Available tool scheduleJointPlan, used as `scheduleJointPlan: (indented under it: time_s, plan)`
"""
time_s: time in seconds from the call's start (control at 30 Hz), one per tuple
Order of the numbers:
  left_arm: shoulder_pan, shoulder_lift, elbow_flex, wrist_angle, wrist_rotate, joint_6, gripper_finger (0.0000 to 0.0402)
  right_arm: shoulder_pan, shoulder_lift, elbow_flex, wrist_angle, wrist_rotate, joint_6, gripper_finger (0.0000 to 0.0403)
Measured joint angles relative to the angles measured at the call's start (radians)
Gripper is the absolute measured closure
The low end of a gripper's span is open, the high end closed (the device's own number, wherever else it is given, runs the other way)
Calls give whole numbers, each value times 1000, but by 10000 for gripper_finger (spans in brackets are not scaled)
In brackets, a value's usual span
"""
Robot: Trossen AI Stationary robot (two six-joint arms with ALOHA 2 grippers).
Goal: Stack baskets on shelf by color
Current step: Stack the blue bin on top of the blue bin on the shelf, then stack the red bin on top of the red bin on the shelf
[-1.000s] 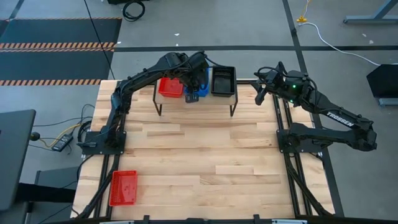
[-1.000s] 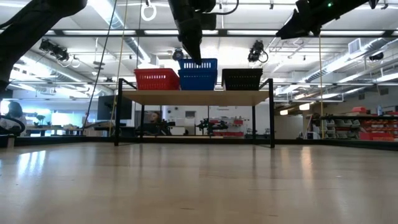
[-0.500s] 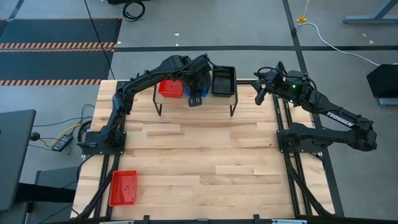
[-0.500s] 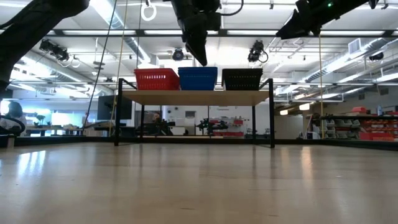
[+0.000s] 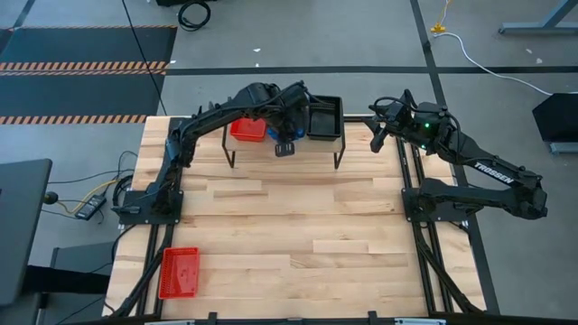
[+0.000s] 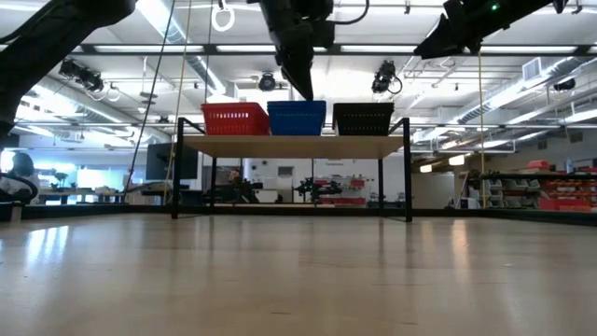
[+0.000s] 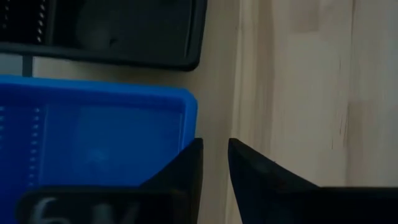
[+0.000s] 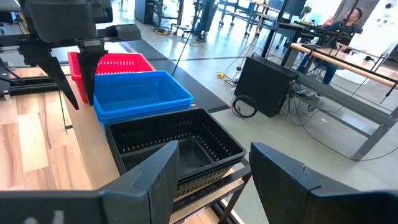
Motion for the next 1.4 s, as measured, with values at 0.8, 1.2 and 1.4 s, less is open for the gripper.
scheduleJointPlan:
  time_s: [0.8, 1.2, 1.4]
  plan:
    - [-59, -71, 9, -231, -112, -97, 284, 0, 0, 0, 0, 2, -19, 202]
    - [-285, -91, -5, -229, 22, -296, 278, 0, 7, 0, -15, 1, -15, 202]
    - [-403, -91, -43, -228, 21, -418, 280, 0, 24, 0, -38, -5, 8, 202]
